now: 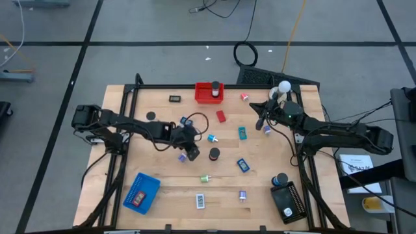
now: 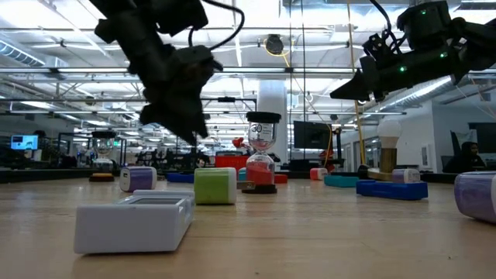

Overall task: Pick & Place Office items
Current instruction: Put the middle dark blue charger adapter into the black bin

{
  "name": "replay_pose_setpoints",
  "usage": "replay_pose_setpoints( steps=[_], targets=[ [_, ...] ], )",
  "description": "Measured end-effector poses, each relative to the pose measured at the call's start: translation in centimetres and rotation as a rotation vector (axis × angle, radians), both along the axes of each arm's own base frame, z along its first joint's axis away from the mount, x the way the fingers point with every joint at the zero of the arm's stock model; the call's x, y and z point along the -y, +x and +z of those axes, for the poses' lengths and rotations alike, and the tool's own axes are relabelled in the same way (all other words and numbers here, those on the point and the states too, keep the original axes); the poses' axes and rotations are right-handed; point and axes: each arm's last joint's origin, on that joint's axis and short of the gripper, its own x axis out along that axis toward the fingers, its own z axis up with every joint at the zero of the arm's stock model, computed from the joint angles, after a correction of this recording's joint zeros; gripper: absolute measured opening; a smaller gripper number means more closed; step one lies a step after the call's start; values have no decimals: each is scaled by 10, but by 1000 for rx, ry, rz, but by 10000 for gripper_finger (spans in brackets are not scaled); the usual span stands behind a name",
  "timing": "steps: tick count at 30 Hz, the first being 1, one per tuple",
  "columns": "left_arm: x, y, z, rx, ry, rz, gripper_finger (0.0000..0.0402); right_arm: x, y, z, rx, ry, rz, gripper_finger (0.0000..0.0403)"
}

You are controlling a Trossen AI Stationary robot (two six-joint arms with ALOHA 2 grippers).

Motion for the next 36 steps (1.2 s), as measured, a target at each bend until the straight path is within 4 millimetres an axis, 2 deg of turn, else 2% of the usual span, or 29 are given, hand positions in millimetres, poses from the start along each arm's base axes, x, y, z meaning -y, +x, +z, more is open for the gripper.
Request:
replay_pose_setpoints(
  steps=[8,13,18,23,30,33,36],
  targets=[
    [25,-19,-9,-205,-142,59,281,0,0,0,0,0,0,4],
    [34,-23,-10,-227,-120,108,310,0,0,0,-1,0,0,4],
    [36,-23,-13,-224,-93,169,293,0,0,0,0,0,0,4],
    [38,-24,-30,-290,-111,189,266,0,0,0,-3,1,0,4],
    [47,-19,-46,-333,-114,152,263,0,0,-1,-4,2,0,4],
    [50,-21,-47,-341,-92,144,239,0,0,-1,-4,2,0,4],
    [52,-23,-46,-337,-58,145,195,0,0,-1,-6,3,-1,4]
  ],
)
